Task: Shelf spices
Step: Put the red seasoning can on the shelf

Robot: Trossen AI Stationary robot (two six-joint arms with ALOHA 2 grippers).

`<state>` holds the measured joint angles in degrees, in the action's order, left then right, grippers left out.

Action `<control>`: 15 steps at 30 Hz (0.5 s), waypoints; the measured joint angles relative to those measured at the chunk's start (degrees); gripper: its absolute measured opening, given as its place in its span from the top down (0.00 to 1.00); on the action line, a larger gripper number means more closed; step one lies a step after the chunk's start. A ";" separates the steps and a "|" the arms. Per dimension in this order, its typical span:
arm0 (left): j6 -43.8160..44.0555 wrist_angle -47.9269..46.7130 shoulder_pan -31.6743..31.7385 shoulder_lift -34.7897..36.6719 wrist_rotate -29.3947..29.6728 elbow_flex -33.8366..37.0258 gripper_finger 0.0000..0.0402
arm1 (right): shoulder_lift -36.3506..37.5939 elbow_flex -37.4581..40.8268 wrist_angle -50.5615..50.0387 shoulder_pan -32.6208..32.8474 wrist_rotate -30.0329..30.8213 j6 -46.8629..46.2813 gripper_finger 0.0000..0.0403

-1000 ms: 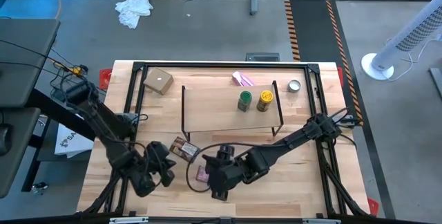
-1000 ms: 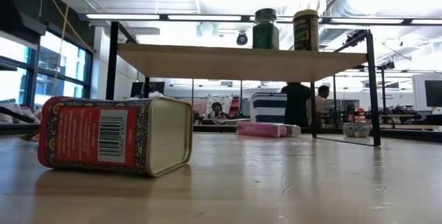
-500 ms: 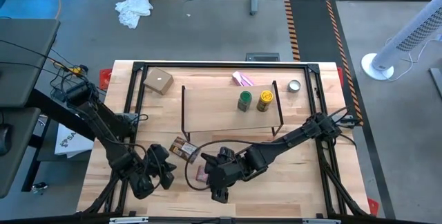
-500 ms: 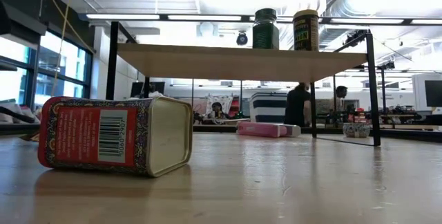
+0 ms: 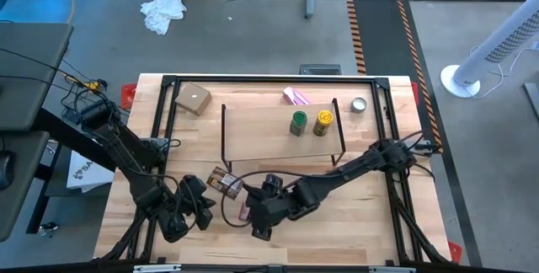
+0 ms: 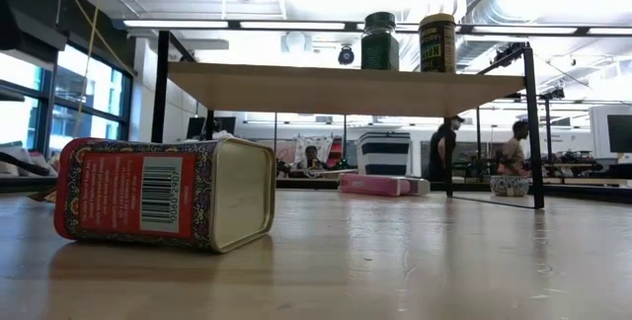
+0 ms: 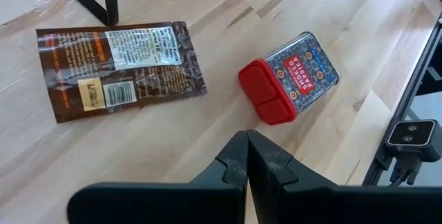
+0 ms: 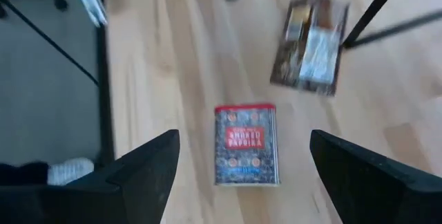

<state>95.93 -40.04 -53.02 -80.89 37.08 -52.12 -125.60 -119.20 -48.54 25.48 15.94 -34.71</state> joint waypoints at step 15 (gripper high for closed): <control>0.97 2.42 4.48 -7.51 -8.63 -0.02 1.00 | -7.64 0.02 5.41 -3.24 -5.83 3.92 0.20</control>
<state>96.90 -37.62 -48.55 -88.40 28.45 -52.14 -133.23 -119.17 -43.12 22.24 10.10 -30.79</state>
